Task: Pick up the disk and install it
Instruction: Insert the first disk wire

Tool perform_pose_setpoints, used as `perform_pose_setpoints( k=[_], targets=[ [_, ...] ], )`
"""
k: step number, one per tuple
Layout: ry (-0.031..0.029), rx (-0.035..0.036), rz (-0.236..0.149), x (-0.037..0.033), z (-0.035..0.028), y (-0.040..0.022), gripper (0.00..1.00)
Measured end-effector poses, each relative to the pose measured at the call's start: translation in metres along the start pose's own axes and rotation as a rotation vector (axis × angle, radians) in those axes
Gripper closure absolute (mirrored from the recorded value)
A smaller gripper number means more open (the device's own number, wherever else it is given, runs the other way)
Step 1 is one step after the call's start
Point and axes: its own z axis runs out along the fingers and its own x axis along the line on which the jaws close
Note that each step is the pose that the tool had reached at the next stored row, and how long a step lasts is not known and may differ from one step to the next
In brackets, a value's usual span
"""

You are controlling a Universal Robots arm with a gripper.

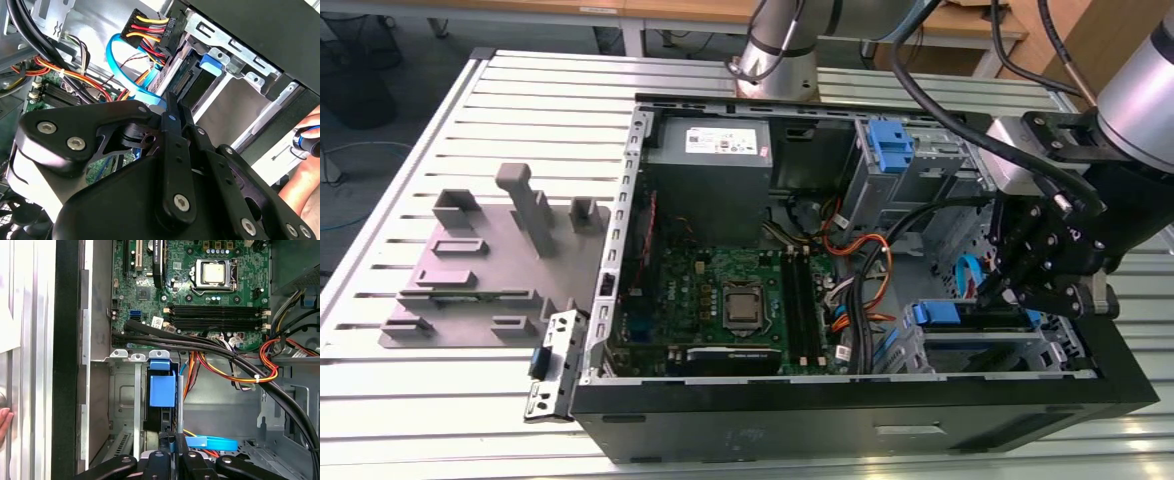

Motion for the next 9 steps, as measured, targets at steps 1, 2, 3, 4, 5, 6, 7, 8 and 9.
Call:
perform_pose_setpoints(
  k=[1, 2, 3, 4, 5, 6, 7, 8, 9],
  targets=[
    [-0.0002, 0.0, 0.0, 0.0, 0.0006, 0.0, 0.84],
    [-0.0001, 0.0, 0.0, 0.0, 0.0011, 0.0, 0.84],
    [0.0002, 0.0, 0.0, 0.0, 0.0013, 0.0, 0.84],
    [0.0003, 0.0, 0.0, 0.0, 0.0012, 0.0, 0.84],
    [0.0004, 0.0, 0.0, 0.0, 0.0013, 0.0, 0.84],
    [0.0004, 0.0, 0.0, 0.0, 0.0013, 0.0, 0.84],
    [0.0002, 0.0, 0.0, 0.0, 0.0015, 0.0, 0.84],
    [-0.0002, 0.0, 0.0, 0.0, 0.0021, 0.0, 0.84],
    [-0.0003, 0.0, 0.0, 0.0, 0.0029, 0.0, 0.84]
  ],
)
